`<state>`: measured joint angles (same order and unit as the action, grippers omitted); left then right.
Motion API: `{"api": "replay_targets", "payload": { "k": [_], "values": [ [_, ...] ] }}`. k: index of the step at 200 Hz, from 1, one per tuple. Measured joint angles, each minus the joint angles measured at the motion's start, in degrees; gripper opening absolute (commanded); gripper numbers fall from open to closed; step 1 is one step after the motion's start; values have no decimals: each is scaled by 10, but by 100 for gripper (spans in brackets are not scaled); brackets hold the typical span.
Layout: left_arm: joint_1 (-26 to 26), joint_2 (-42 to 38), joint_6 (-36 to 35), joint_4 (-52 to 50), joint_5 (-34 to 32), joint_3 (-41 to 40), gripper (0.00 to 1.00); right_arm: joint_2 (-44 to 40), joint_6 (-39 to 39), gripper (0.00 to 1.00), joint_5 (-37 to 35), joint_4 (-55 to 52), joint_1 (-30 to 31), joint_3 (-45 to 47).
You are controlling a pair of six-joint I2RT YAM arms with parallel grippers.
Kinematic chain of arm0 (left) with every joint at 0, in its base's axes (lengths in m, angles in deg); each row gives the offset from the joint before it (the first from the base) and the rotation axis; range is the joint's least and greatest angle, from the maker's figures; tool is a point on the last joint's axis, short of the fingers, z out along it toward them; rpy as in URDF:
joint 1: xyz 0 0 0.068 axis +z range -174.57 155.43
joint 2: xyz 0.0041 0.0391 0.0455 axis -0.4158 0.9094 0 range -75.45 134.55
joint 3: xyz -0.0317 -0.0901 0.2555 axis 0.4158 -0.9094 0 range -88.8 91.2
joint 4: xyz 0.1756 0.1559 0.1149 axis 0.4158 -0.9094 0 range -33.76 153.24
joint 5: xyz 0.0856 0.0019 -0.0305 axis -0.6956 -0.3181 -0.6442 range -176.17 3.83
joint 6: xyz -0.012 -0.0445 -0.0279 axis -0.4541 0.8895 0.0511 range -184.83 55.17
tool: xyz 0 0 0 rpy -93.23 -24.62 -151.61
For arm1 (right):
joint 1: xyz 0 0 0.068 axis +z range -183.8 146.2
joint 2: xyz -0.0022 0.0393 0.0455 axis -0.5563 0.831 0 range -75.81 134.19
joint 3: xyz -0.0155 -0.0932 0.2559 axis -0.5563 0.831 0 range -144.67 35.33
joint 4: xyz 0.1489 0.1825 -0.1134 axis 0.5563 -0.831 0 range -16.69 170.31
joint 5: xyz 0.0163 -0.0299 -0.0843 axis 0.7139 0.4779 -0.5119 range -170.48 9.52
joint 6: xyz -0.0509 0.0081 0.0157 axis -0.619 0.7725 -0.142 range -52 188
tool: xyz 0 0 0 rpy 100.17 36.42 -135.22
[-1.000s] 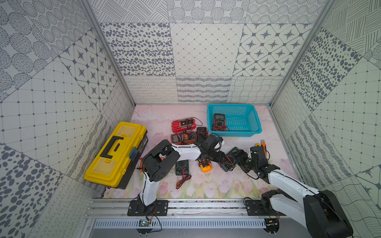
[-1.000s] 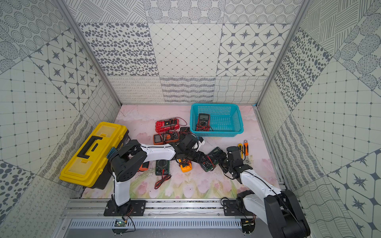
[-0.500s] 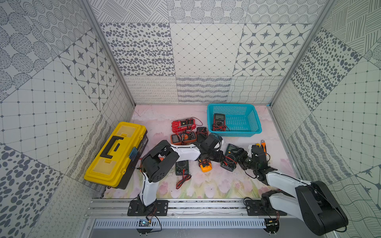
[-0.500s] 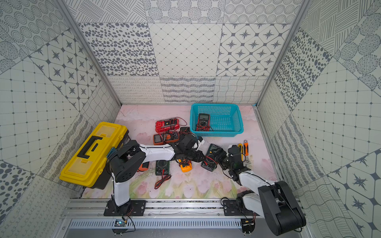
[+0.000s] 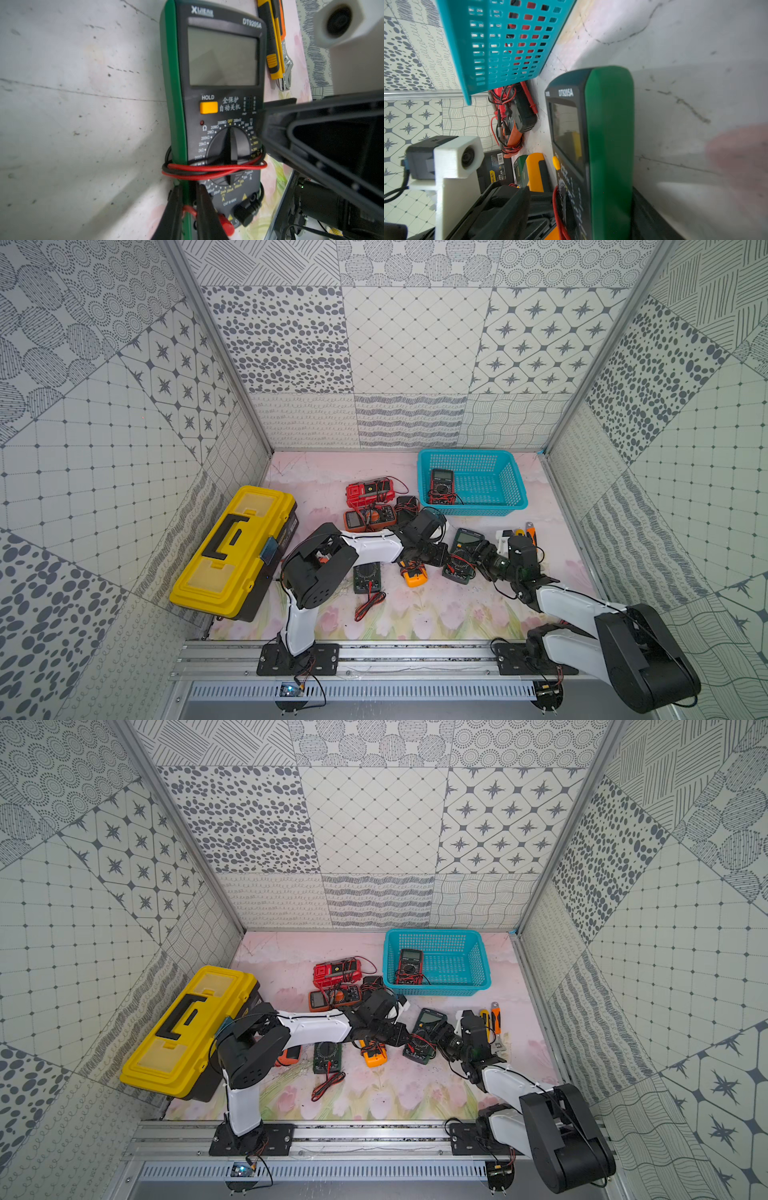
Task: Put the multimeter into the basket
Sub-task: Pick up the multimeter from the center of the board.
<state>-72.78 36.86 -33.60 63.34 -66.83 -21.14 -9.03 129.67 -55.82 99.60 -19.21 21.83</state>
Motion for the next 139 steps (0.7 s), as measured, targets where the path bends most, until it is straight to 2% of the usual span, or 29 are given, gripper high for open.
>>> {"api": "replay_targets", "payload": {
  "k": [60,74,139],
  "values": [
    [4,-3,-6,-27,-4,1,0,-41,-40,65,73,-31,13,-49],
    [4,-2,-5,-30,-4,1,0,-41,-50,62,75,-45,15,-56],
    [4,-2,-5,-24,0,1,0,-31,-74,60,43,-139,15,-73]
  ]
}}
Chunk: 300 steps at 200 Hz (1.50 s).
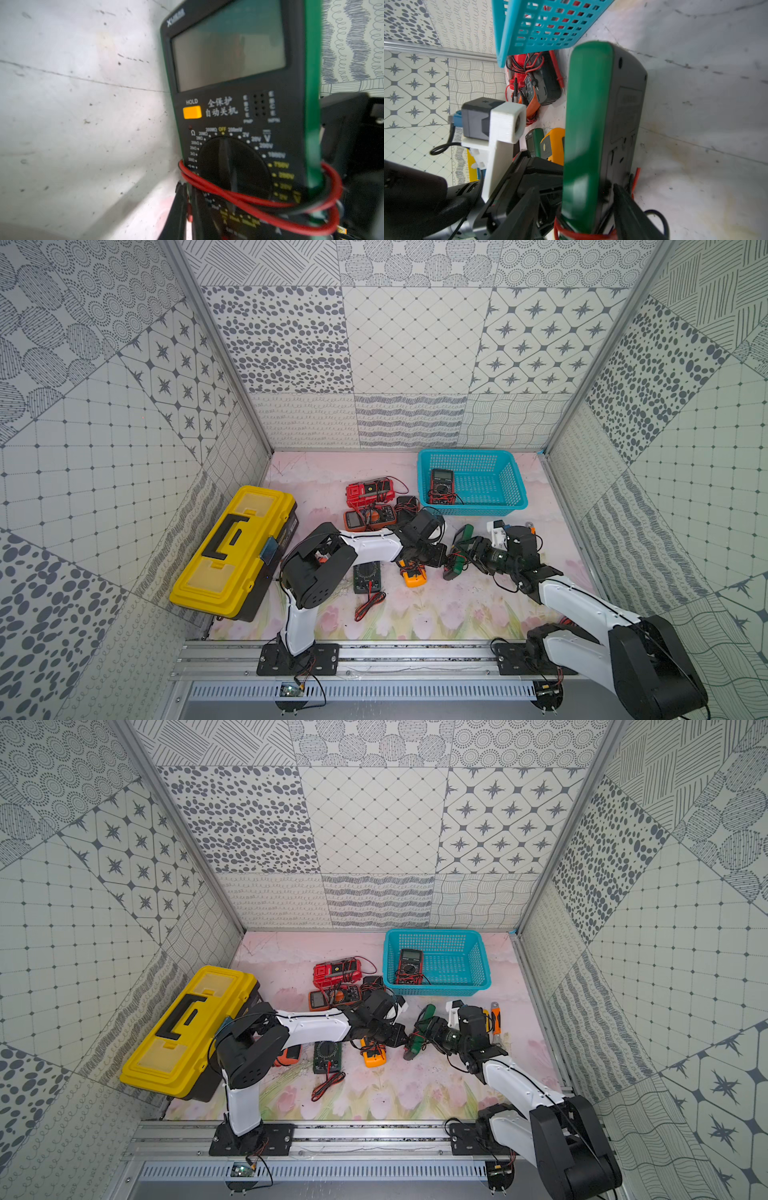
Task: Put the multimeter into the basket
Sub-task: Pick up the multimeter from the center of the board.
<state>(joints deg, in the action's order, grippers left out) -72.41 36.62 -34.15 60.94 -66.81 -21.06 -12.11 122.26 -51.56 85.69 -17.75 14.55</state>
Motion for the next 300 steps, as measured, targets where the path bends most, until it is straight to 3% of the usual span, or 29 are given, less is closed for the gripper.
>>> {"api": "replay_targets", "payload": {
  "k": [45,101,119,160,179,217,236,249,300],
  "values": [
    [0,0,1,5,4,0,0,12,-16,52,-21,-38,0,-13],
    [0,-3,8,19,15,-9,4,36,-37,25,-35,-60,0,-37],
    [1,-10,9,19,12,-15,13,35,-48,17,-37,-82,-2,-45],
    [11,-58,23,20,-1,-43,48,-9,-99,0,-49,-184,-13,-65],
    [19,-97,28,21,-16,-65,60,-32,-129,0,-50,-226,-17,-79],
    [30,-176,36,22,-53,-104,70,-60,-176,0,-40,-277,-17,-119],
    [36,-214,40,22,-77,-123,83,-60,-196,0,-25,-293,-17,-140],
    [43,-240,41,24,-98,-137,98,-61,-209,0,-10,-304,-17,-156],
    [57,-322,46,29,-176,-181,99,-44,-263,0,38,-351,-29,-296]
  ]
}}
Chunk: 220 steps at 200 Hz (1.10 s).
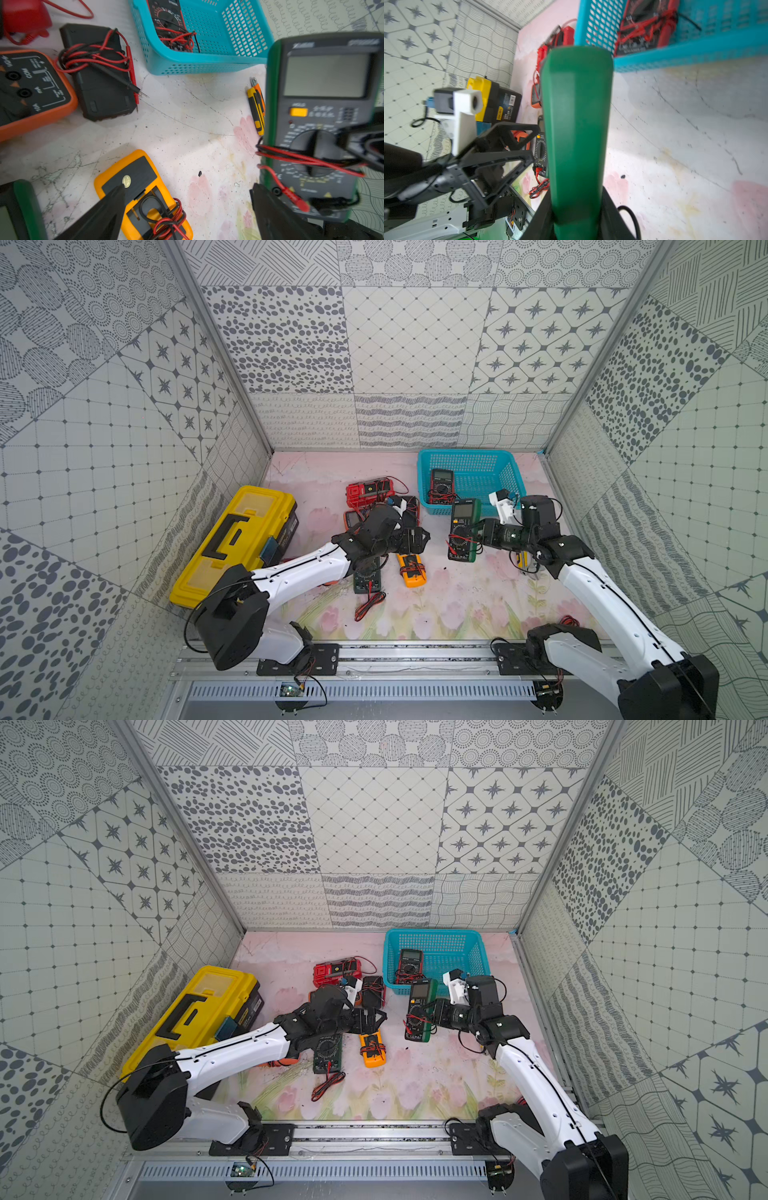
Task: Put the multimeter into the basket
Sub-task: Place the multimeter in the basket.
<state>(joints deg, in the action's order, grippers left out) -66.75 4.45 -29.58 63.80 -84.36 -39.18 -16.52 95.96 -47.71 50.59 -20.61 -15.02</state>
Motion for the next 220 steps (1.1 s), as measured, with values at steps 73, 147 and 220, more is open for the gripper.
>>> {"api": "replay_targets", "payload": {
  "k": [73,147,220],
  "values": [
    [4,-44,-7,2,-70,-26,99,266,-104,0,158,-1,-132,-269],
    [4,-56,-10,3,-97,-34,99,467,-171,0,172,-7,-193,-409],
    [6,-67,-8,2,-125,-49,99,607,-233,0,152,-80,-190,-506]
  ]
}}
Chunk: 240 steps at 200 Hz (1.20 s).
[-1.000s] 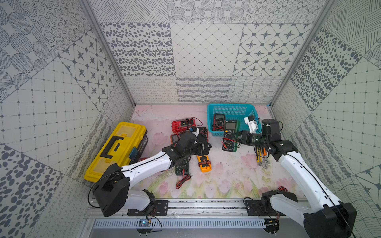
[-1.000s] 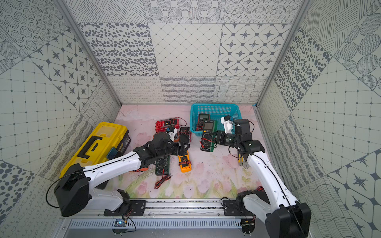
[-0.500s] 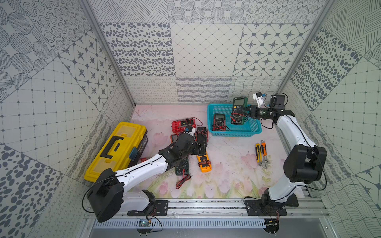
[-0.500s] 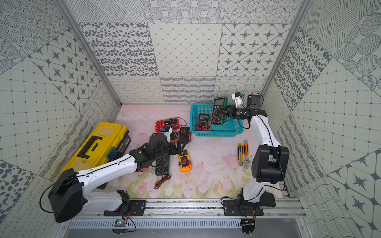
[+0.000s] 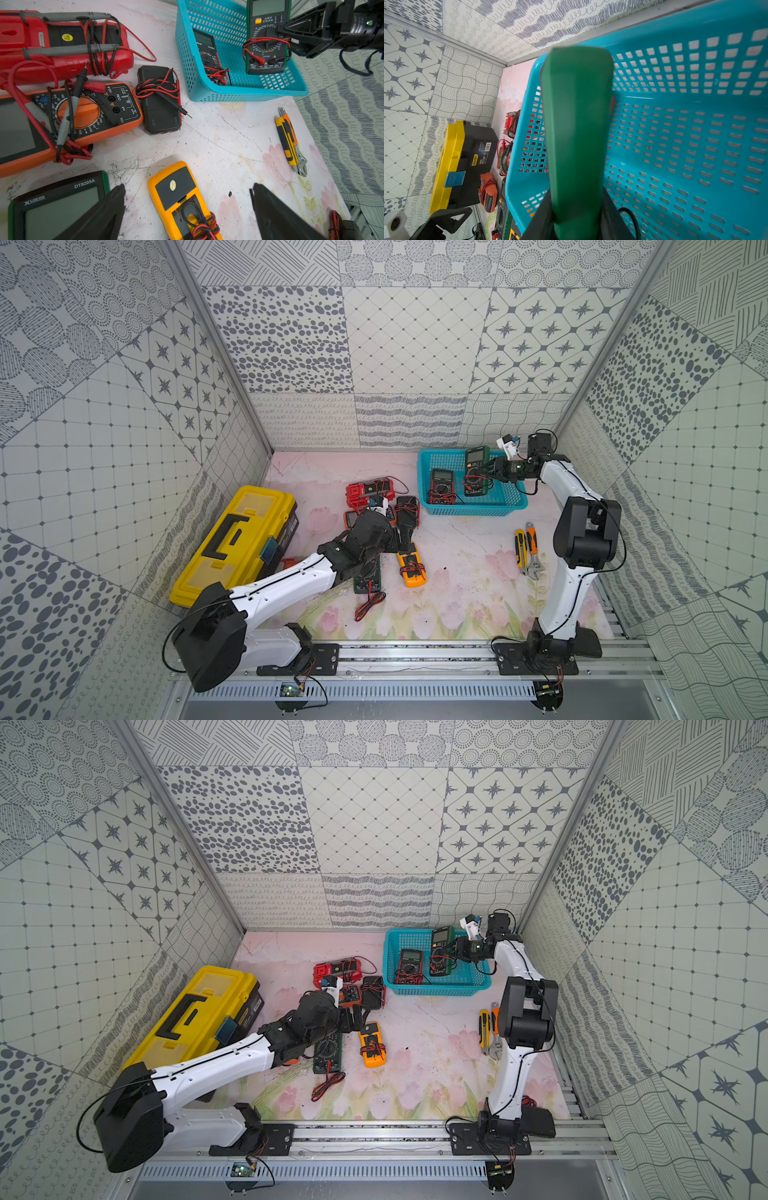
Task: Put the multimeter into the basket
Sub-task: Place the multimeter in the basket.
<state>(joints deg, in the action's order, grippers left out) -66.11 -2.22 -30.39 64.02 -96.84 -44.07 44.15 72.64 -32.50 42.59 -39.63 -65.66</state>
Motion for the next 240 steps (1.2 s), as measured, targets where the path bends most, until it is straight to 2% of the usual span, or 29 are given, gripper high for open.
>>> {"api": "replay_targets", "payload": {
  "k": [69,138,168,200,217,240],
  "values": [
    [0,-2,0,-2,-11,-2,99,85,-10,0,9,-67,8,-53],
    [4,0,3,-3,-21,-2,99,115,-3,0,7,-89,23,-69],
    [6,4,5,-7,-26,-2,99,124,10,16,-1,-90,23,-73],
    [7,8,11,-15,-29,-2,99,125,11,48,-25,-110,30,-90],
    [8,10,13,-16,-30,-2,99,127,11,62,-56,-123,34,-102],
    [8,10,15,-19,-30,-2,99,127,8,72,-98,-138,38,-110]
  ]
}}
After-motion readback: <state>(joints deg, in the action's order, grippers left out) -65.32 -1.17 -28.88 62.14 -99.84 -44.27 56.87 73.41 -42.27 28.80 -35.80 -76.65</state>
